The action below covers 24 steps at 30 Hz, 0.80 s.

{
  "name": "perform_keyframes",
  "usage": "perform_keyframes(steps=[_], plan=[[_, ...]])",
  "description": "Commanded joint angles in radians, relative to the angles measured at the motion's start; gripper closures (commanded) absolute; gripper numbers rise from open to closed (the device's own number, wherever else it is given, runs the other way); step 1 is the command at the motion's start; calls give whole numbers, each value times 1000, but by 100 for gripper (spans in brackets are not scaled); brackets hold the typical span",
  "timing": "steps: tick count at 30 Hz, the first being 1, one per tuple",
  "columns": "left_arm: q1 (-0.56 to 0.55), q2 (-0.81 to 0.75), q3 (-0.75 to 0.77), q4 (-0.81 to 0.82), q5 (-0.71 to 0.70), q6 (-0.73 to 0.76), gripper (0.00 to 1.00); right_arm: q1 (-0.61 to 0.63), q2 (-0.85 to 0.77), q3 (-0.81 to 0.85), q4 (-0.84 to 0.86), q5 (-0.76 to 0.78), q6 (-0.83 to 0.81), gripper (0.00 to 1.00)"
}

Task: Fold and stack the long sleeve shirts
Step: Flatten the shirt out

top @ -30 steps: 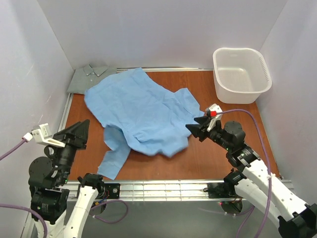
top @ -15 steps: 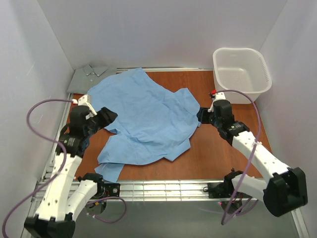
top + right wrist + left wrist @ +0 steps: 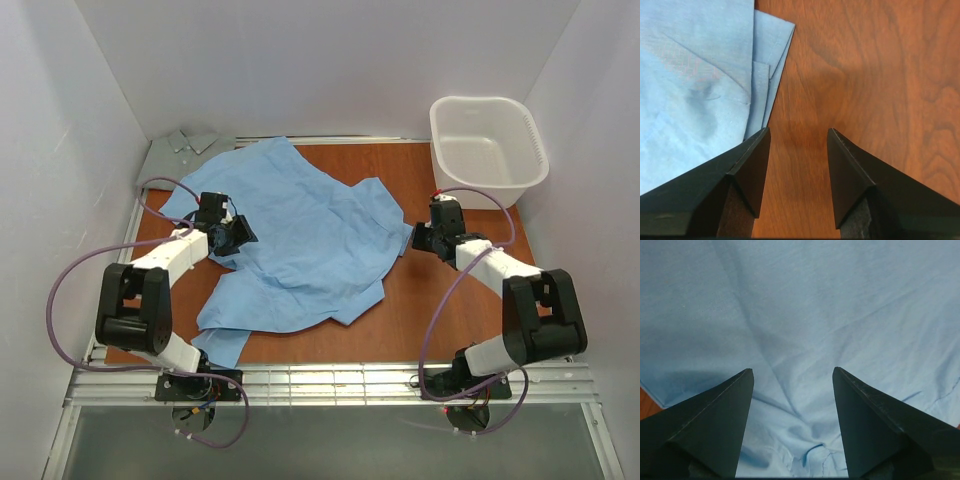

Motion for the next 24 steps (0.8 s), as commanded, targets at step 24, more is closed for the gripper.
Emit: perform_keyframes(steps=[24], plan=[[88,-169,-310,37,20,-75,39,80,139,65,117,-127,-86,55]])
